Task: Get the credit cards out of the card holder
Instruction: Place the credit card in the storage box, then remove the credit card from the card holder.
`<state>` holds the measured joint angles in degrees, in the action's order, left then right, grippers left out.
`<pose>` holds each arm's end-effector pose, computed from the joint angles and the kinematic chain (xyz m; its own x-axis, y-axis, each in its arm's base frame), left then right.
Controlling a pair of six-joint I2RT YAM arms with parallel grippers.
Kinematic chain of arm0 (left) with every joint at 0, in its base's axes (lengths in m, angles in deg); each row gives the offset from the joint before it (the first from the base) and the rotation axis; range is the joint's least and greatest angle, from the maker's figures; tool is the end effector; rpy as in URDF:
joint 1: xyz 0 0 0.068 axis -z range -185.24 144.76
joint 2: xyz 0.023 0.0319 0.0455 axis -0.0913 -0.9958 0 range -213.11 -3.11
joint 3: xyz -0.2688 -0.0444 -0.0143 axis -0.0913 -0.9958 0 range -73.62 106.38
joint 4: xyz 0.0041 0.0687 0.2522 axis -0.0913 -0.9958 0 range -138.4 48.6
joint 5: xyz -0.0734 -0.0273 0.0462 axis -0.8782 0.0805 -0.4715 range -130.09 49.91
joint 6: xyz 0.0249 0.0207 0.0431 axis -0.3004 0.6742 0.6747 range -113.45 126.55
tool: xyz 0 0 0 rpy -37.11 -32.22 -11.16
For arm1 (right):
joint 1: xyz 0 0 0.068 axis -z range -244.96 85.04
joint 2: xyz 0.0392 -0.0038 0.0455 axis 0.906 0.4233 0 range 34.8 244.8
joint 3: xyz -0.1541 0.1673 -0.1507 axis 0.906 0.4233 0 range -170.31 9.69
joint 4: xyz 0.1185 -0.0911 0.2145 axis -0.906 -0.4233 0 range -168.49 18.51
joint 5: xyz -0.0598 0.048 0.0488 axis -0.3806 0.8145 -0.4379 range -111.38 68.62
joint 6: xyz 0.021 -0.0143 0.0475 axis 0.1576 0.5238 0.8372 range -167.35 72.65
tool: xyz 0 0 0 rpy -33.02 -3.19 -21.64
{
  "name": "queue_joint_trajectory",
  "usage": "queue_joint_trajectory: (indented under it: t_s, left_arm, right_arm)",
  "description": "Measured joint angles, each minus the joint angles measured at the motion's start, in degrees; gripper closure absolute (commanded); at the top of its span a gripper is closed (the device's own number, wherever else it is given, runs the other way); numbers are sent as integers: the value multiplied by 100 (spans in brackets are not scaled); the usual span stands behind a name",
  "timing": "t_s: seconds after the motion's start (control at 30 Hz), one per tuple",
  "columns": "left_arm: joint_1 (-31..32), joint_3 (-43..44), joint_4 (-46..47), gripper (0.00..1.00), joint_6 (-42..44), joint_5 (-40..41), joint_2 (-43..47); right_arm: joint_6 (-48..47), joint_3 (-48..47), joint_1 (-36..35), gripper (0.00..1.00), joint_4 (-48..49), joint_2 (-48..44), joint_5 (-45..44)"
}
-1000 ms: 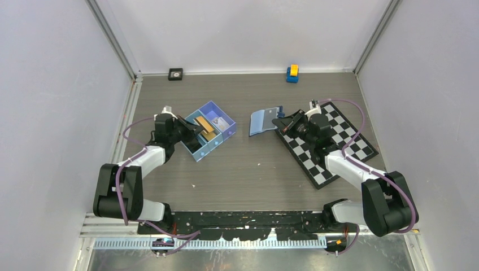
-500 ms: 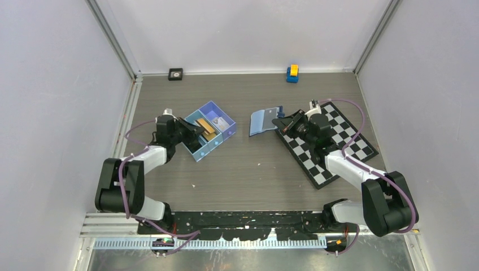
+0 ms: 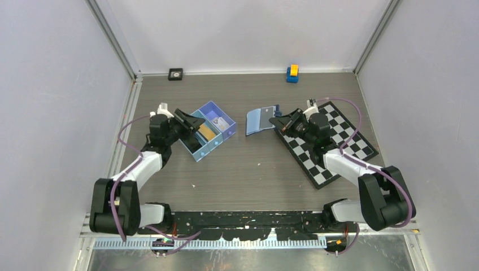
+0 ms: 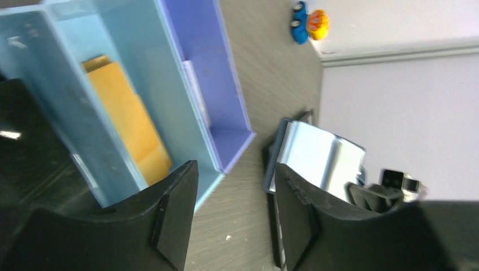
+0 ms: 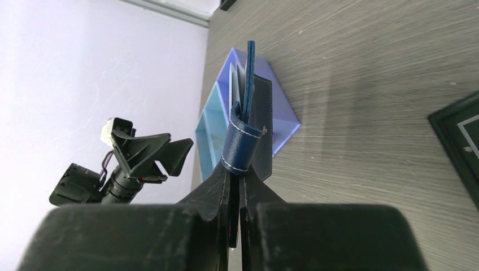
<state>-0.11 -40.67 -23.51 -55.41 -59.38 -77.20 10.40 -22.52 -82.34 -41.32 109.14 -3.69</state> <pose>0.2683 -0.0359 0.2089 -0.5262 -0.7892 -0.3168 -0.1653 0.4603 -0.8722 0.2604 0.0929 0.2256 -0.5862 0.6609 -0.4687 -0.1358 0.4901 0.8610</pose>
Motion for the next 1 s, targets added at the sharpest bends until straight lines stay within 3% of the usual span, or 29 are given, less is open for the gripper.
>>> queue_joint_trajectory:
  t_s: [0.17,0.37,0.67,0.77,1.0]
  left_arm:
    - [87,4,114,24,485,-459,516]
    - [531,-9,697,20,717,-855,708]
    - [901,-11,2317,19,258,-1609,-94]
    - [979,-11,2715,24,68,-1803,-354]
    - [1233,90,3283,52,-221,-2214,-723]
  right_arm:
    - [345,42,0,98,966,407,529]
    - [833,146,0,98,2118,632,1047]
    - [1661,190,0,99,3980,1113,1563]
    - [1814,190,-4,100,4225,1252,1650]
    - [1919,186,-114,99,4459,1438,1757]
